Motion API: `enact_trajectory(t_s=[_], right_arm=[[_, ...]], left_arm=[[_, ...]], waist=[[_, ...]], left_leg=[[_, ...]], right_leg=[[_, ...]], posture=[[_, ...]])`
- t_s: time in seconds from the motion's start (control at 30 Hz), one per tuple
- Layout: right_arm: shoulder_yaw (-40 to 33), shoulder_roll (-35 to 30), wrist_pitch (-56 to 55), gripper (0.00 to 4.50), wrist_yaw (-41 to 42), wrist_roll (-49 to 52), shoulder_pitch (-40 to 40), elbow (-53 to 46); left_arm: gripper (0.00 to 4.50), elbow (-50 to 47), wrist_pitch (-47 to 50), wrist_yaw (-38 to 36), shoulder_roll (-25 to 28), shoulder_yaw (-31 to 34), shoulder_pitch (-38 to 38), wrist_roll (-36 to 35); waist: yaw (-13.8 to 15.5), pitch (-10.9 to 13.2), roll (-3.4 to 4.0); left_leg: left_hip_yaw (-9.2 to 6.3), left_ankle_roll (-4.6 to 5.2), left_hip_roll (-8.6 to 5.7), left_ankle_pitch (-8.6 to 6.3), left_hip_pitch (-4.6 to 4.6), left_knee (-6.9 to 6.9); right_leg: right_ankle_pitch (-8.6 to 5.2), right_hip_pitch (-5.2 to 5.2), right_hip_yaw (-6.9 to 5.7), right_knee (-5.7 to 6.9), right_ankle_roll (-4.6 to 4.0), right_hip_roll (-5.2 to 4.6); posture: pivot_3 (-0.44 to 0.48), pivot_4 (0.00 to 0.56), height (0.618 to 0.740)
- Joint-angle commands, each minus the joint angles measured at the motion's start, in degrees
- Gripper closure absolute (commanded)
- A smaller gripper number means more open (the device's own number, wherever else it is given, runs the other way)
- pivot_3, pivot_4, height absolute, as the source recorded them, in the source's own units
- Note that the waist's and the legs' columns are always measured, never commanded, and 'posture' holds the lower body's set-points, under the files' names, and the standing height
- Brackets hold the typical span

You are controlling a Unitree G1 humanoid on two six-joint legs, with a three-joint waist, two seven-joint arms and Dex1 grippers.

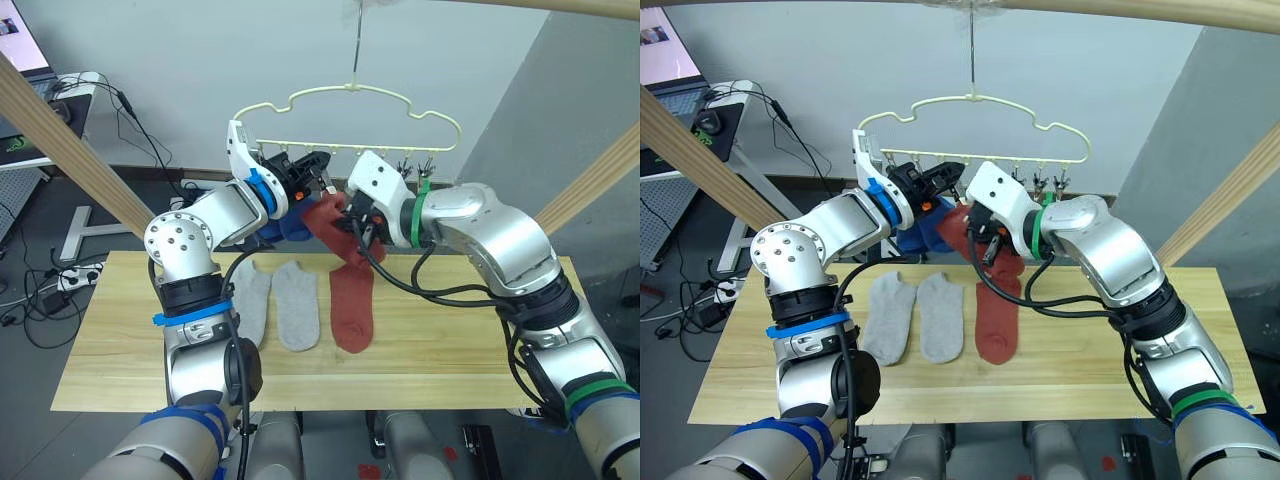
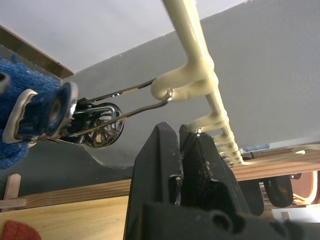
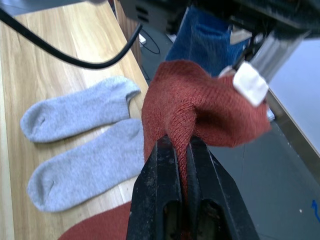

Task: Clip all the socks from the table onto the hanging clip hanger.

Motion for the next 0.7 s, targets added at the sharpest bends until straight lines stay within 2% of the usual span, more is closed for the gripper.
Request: enact_trajectory(t_s=[0.03,0.43,0.7], right_arm=[[-0.3,0.8,-1.7,4.42,0.2,-0.7,-1.8,0.1],[-0.2,1.5,-1.5,4.42,0.6,-0.9,-2.2,0.7],[-0.3,1.4,-1.6,4.46,0.4,-1.2,-2.1,0.6]], left_arm=[[4.5,-2.1,-0.5,-0.5,0.5,-0.8,0.6,-0.6],[4.5,-1.7,-2.0,-2.2,1.0,-1.3,1.0,-0.6],[1.94,-1.6,-0.9,-2.4,1.5,-1.5,1.2,-1.3]], waist=[[0.0,0.0,0.0],[0.0,0.0,0.0],[0.0,0.0,0.0]], left_leg=[[0.0,0.0,0.0,0.0,0.0,0.0],[0.0,-0.08,0.0,0.04,0.0,-0.01],[0.0,-0.08,-0.01,0.05,-0.02,-0.01]], right_leg=[[0.0,0.0,0.0,0.0,0.0,0.0],[0.0,0.0,-0.01,0.0,0.0,-0.01],[0.0,-0.01,-0.02,-0.01,0.0,-0.02]], posture=[[0.029,0.279,0.74],[0.029,0.275,0.74],[0.028,0.275,0.74]])
